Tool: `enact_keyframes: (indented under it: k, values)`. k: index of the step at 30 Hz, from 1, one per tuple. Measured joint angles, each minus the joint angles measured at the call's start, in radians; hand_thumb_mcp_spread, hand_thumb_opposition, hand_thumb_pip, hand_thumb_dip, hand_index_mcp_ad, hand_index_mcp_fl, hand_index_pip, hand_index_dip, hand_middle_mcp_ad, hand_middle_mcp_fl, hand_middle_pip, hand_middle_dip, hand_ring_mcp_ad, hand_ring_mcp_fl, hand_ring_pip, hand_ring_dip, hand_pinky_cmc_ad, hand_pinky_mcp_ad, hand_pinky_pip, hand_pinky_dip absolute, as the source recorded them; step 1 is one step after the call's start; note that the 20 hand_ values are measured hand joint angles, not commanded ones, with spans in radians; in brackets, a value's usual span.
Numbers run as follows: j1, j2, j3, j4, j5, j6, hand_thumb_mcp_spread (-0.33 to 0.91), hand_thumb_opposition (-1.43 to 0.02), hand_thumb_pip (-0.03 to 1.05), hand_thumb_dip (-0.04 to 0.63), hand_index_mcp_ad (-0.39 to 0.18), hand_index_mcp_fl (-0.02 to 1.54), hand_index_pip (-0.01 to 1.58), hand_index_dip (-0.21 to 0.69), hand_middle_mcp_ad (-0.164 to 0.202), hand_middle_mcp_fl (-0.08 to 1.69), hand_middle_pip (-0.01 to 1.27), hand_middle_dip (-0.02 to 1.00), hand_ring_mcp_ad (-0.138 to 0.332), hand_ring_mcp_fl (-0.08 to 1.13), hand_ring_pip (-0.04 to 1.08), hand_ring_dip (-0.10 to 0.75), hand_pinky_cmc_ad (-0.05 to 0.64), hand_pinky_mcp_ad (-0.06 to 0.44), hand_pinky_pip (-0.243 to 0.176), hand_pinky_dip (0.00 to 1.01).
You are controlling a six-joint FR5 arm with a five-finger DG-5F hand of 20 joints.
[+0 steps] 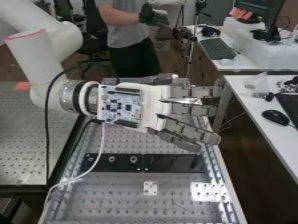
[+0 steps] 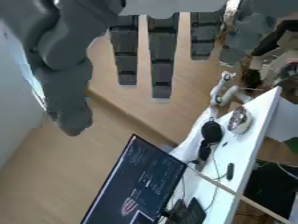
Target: Grab the chopstick and place it in the clear container
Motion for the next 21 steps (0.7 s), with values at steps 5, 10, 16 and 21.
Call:
enact_keyframes:
  k: [5,10,16,21]
  values:
    - [0.003,-0.033,0.024,0.010,0.041,0.019,0.32,-0.74,0.77,0.260,-0.087,0.32,0.09,0.367,0.077,0.49,0.13,0.56,0.195,0.00,0.10,0.089,0.344,0.248,-0.119,0.12]
    - [0.005,-0.073,0.053,0.000,0.072,0.048,0.31,-0.76,0.79,0.305,-0.087,0.46,0.31,0.297,0.075,0.51,0.12,0.59,0.197,0.03,0.10,0.126,0.344,0.248,-0.120,0.12]
    - [0.003,-0.118,0.100,-0.050,0.063,0.061,0.31,-0.77,0.79,0.309,-0.094,0.54,0.39,0.250,0.073,0.54,0.12,0.59,0.185,0.06,0.10,0.126,0.344,0.250,-0.124,0.12]
    - [-0.002,-0.157,0.141,-0.095,0.029,0.091,0.32,-0.79,0.79,0.309,-0.094,0.54,0.39,0.216,0.073,0.60,0.12,0.59,0.180,0.08,0.10,0.129,0.347,0.248,-0.120,0.12]
